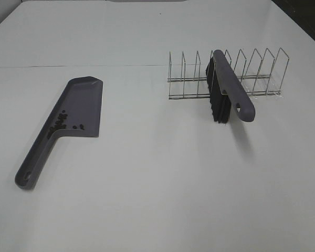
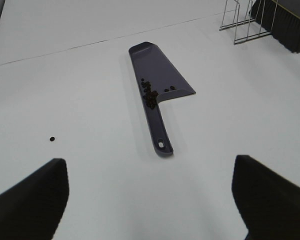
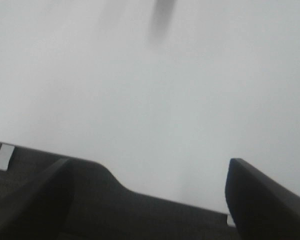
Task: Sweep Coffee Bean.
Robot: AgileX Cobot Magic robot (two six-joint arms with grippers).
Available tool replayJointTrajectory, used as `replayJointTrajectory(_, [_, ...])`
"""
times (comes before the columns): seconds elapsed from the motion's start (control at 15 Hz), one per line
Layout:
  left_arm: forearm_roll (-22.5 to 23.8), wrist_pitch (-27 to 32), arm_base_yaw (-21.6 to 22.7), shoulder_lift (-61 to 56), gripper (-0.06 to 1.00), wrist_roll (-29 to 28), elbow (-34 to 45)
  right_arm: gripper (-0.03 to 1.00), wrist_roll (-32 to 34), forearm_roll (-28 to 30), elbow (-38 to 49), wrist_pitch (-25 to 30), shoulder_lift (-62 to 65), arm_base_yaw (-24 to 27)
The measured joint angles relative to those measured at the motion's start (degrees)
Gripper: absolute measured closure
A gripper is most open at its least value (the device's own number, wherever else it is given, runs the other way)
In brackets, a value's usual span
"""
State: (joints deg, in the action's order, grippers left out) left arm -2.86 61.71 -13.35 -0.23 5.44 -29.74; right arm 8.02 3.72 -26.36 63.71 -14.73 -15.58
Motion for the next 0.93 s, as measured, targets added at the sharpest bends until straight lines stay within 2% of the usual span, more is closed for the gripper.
replayJointTrajectory(0.13, [0.00, 0.00, 0.00, -0.06, 0.13, -0.29, 0.00, 0.20, -1.66, -0.40, 0.00, 0.00, 7.28, 0.00])
replayJointTrajectory(0.2, [0.00, 0.00, 0.00, -0.06, 0.13, -0.52, 0.00, 0.20, -8.02, -4.13, 0.17, 0.06, 14.38, 0.00])
replayJointTrajectory(0.47, [0.00, 0.00, 0.00, -0.06, 0.13, -0.63, 0.00, 0.20, -17.93, -11.86, 0.23, 0.29, 13.64, 0.00])
replayJointTrajectory(0.93, [0.00, 0.00, 0.00, -0.17, 0.13, -0.74, 0.00, 0.20, -18.56, -12.32, 0.23, 0.34, 13.52, 0.00])
